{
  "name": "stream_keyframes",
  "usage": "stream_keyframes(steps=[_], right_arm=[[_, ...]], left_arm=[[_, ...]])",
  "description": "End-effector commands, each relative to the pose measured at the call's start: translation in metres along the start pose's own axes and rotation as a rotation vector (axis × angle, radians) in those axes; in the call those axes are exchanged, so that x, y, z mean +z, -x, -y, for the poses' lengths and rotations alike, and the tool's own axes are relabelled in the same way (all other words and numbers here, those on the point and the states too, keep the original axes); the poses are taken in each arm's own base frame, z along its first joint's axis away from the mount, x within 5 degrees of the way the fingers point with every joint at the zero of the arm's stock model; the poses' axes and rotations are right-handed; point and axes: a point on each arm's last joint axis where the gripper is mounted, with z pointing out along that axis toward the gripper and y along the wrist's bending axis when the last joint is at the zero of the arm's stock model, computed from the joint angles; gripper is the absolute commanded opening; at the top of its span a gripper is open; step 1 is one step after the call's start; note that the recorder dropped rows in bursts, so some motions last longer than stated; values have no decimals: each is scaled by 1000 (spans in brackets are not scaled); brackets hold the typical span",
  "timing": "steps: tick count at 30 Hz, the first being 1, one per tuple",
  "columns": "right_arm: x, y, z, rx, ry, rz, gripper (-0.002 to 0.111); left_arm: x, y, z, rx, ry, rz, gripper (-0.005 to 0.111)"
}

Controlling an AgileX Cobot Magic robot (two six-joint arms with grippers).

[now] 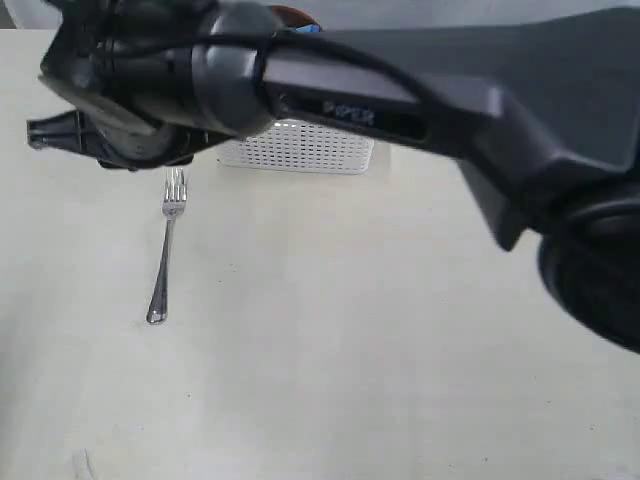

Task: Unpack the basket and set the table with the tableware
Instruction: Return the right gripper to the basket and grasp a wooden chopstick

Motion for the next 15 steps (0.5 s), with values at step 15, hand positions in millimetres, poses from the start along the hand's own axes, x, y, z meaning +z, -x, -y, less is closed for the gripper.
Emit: stream_keyframes(steps=[15], right_arm=[[-9, 72, 94, -275, -89, -23, 33]], left_arm=[[0, -1, 0, -4, -6, 0, 0]])
